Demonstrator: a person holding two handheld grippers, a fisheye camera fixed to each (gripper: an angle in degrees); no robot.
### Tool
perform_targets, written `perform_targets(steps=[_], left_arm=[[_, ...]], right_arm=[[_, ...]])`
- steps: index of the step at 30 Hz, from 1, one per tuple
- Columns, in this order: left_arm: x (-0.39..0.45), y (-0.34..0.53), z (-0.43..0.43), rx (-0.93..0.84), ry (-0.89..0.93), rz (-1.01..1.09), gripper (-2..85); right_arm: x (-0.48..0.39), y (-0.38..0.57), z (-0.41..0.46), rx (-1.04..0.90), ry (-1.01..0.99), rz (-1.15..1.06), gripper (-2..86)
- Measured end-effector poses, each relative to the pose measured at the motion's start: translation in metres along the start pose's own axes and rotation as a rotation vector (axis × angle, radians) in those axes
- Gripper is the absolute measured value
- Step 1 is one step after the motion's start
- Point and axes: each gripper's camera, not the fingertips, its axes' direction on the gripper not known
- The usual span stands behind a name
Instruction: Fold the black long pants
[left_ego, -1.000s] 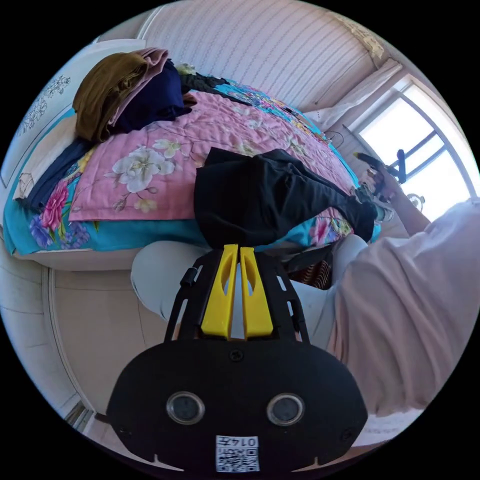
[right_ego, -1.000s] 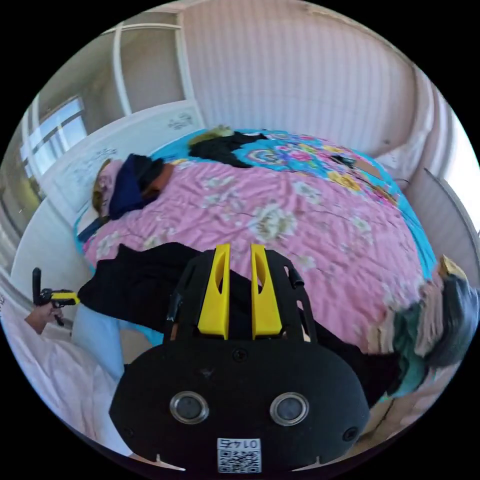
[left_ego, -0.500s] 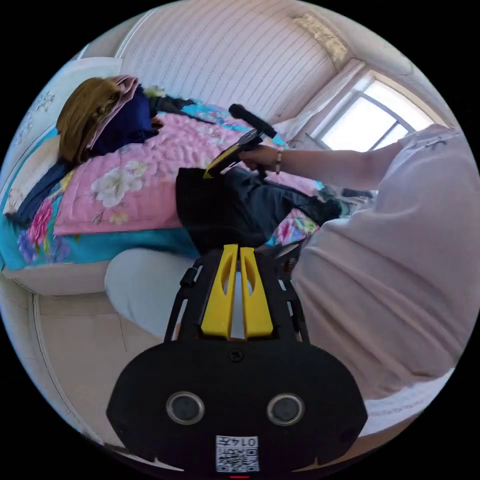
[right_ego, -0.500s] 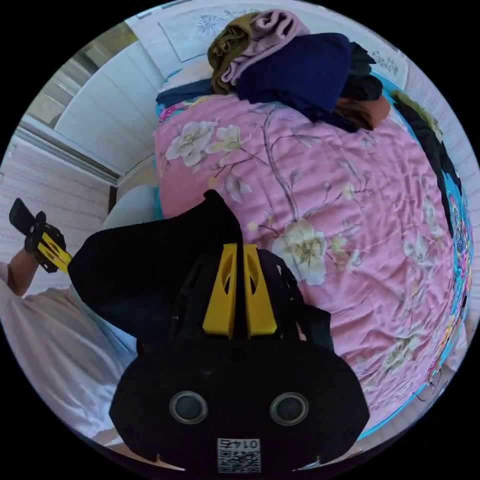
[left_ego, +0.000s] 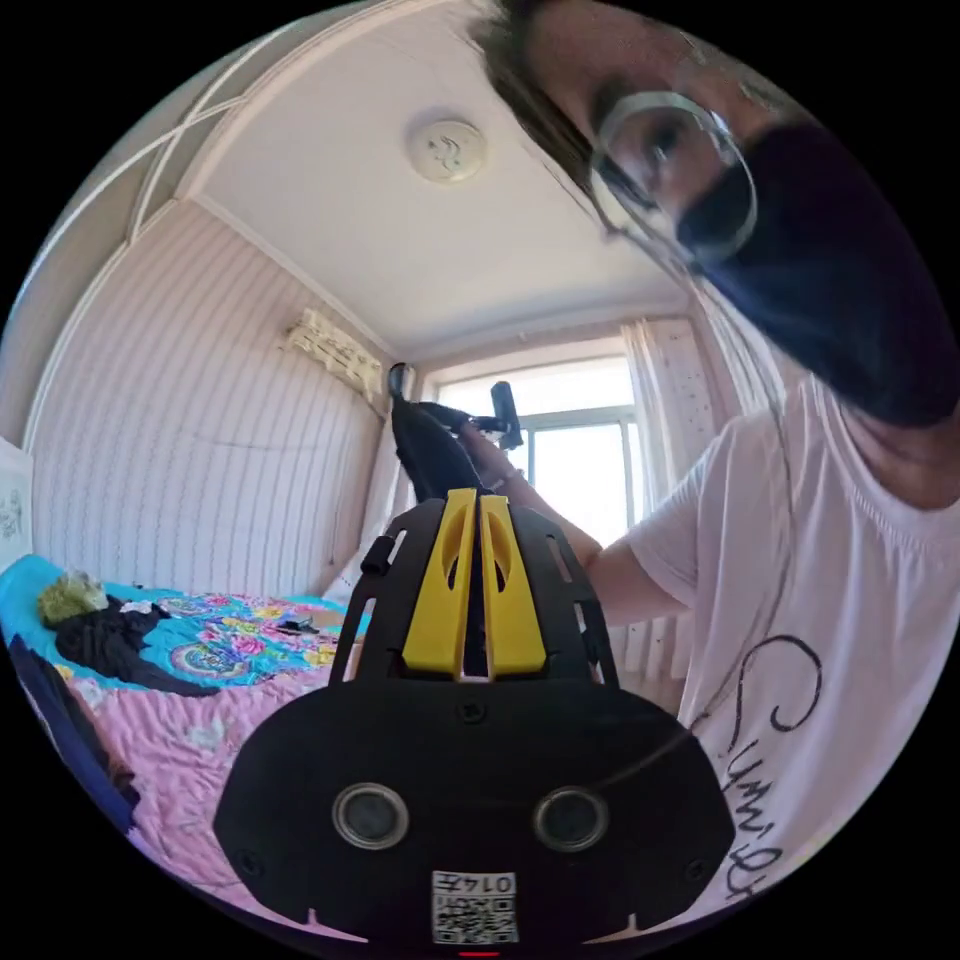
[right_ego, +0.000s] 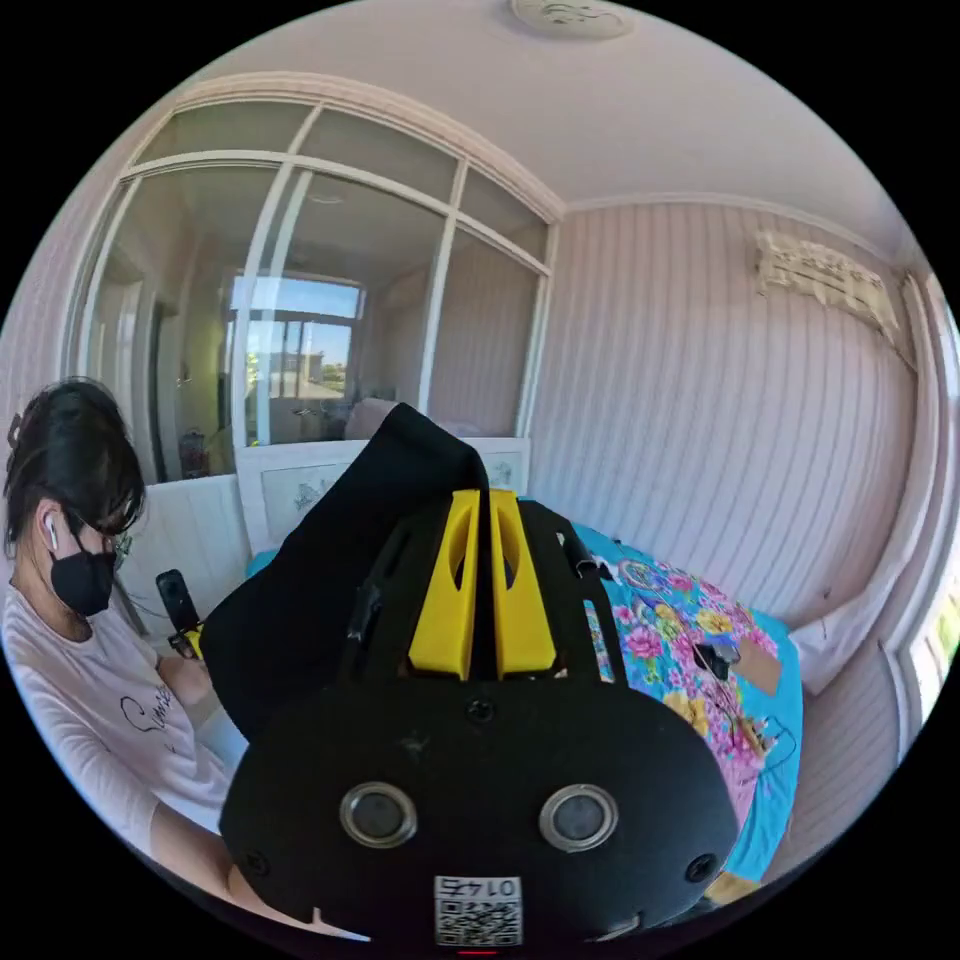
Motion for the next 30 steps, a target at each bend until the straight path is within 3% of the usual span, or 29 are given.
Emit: perform_targets(steps=[4, 6, 9, 11, 14, 17, 22, 26, 30], left_arm=[[-0.018, 0.031, -0.049, -0.188, -0.35, -0.006, -1.0], [-0.036, 0.078, -0.08, -0.355, -0.564, -0.159, -1.0], [-0.056, 0.141, -0.113, -0.52, -0.725, -0.396, -1.0], [-0.063, 0.17, -0.122, -0.616, -0.795, -0.447, -1.0], [-0.083, 0.202, -0.12, -0.765, -0.864, -0.507, -1.0], [-0.104, 0.198, -0.124, -0.655, -0.865, -0.53, -1.0], [-0.137, 0.156, -0.127, -0.548, -0.991, -0.389, -1.0], [-0.182, 0.19, -0.127, -0.809, -1.244, -0.398, -1.0], [-0.213, 0.262, -0.125, -1.054, -1.224, -0.601, -1.0]], right_arm=[[-0.015, 0.006, 0.148, -0.34, -0.179, -0.008, 0.4], [-0.038, 0.078, 0.264, -0.576, -0.236, 0.03, 0.2], [-0.076, 0.182, 0.364, -0.801, -0.339, 0.146, -0.1], [-0.093, 0.227, 0.395, -0.863, -0.377, 0.244, -0.2], [-0.109, 0.252, 0.411, -0.825, -0.408, 0.35, -0.1], [-0.112, 0.219, 0.413, -0.755, -0.401, 0.281, 0.0], [-0.128, 0.147, 0.417, -0.626, -0.468, 0.103, 1.0], [-0.155, 0.161, 0.436, -0.76, -0.476, 0.001, 4.5], [-0.139, 0.226, 0.399, -0.862, -0.433, -0.05, 6.0]])
